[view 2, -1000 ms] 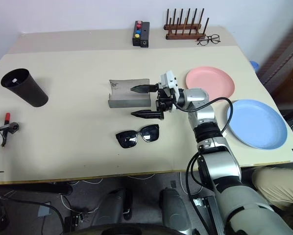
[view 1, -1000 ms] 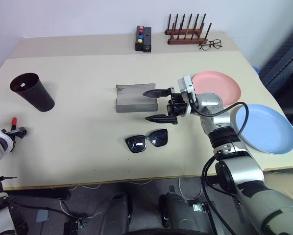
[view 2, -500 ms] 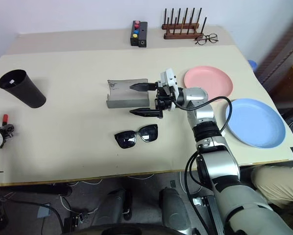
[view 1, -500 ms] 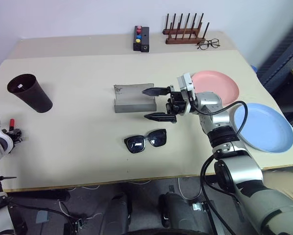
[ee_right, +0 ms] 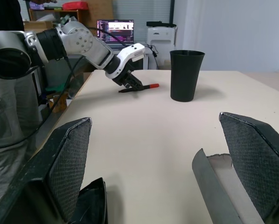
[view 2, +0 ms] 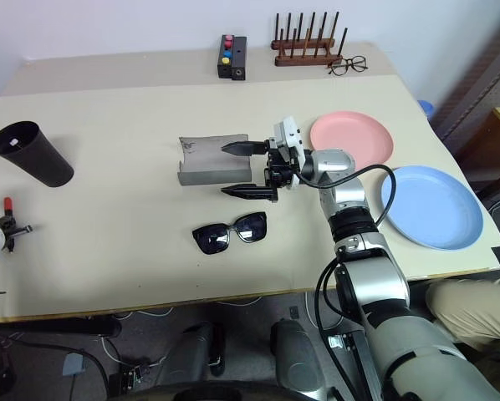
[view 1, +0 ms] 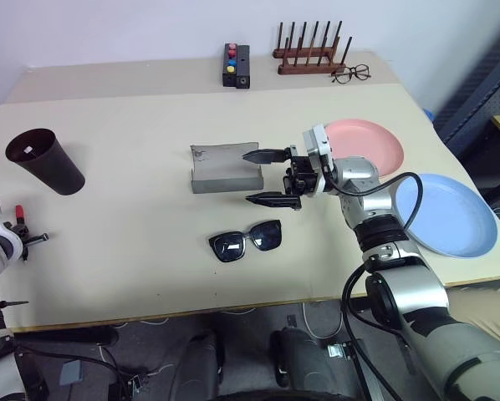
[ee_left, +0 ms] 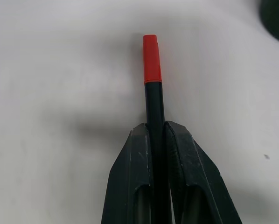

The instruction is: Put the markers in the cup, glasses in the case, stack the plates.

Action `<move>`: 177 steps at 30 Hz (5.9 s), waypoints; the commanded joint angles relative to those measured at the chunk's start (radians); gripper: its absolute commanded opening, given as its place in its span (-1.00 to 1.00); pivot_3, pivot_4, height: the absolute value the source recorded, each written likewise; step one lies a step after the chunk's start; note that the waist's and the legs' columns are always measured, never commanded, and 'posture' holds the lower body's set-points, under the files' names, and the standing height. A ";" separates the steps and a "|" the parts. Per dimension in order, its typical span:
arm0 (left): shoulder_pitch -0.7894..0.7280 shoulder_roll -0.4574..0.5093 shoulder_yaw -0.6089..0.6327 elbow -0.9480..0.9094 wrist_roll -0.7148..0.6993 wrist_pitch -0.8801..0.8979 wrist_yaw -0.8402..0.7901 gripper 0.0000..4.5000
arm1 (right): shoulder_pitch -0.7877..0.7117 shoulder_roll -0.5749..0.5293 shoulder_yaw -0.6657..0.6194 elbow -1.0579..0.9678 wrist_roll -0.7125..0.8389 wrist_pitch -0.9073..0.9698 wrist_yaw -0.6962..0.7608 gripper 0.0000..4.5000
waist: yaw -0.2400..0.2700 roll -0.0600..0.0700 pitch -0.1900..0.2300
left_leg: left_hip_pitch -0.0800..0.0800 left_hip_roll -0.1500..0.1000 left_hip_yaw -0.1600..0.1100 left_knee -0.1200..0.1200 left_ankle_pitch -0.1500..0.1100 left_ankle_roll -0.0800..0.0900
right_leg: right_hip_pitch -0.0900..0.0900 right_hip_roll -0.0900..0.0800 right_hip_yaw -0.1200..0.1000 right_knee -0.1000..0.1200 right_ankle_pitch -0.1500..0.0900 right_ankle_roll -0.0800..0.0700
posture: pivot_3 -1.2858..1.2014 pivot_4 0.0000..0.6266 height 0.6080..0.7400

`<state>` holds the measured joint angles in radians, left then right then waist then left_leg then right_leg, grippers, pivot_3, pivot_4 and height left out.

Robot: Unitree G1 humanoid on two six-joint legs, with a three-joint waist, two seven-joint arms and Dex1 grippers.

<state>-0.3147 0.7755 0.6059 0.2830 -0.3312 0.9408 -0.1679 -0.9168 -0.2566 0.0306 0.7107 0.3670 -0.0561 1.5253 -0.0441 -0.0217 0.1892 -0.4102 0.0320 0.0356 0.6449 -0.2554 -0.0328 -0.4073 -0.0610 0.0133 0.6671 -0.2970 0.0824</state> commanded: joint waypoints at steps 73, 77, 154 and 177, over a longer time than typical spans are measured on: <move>-0.209 -0.137 -0.079 -0.105 0.328 -1.175 0.224 -0.96 | -0.104 0.054 -0.116 0.010 0.067 -0.019 -0.096 1.00 | 0.009 0.000 0.001 | 0.000 0.001 0.006 0.003 -0.001 0.002 | 0.000 0.002 0.000 0.000 0.001 0.002 | 0.03 -0.52 1.00; -0.249 -0.124 -0.118 0.005 0.375 -1.244 0.266 -0.96 | -0.096 0.051 -0.116 0.000 0.068 -0.013 -0.098 1.00 | 0.008 0.000 0.001 | 0.000 0.001 0.006 0.003 -0.001 0.003 | 0.000 0.002 0.000 0.000 0.001 0.002 | 0.03 -0.52 1.00; -0.699 -0.091 -0.805 0.450 0.153 -0.759 -1.116 0.98 | 0.248 -0.287 -0.112 -0.409 0.003 0.177 -0.273 1.00 | 0.024 0.000 0.001 | -0.001 0.001 0.014 0.007 -0.001 0.003 | -0.001 0.013 0.001 0.000 0.001 0.002 | 0.03 -0.52 1.00; -0.879 -0.287 -0.890 0.918 0.476 -1.155 -1.177 -0.74 | 0.430 -0.326 -0.159 -0.656 0.056 0.229 -0.449 1.00 | 0.030 -0.001 0.001 | -0.003 0.002 0.013 0.009 -0.001 0.004 | -0.002 0.013 0.002 0.000 0.001 0.002 | 0.03 -0.52 1.00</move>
<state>-1.1660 0.4775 -0.2994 1.2042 0.1373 -0.1915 -1.3470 -0.4811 -0.5689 -0.1012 0.0922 0.4004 0.1791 1.0841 -0.0137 -0.0223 0.1906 -0.4130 0.0337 0.0490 0.6543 -0.2565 -0.0291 -0.4089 -0.0479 0.0149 0.6668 -0.2957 0.0847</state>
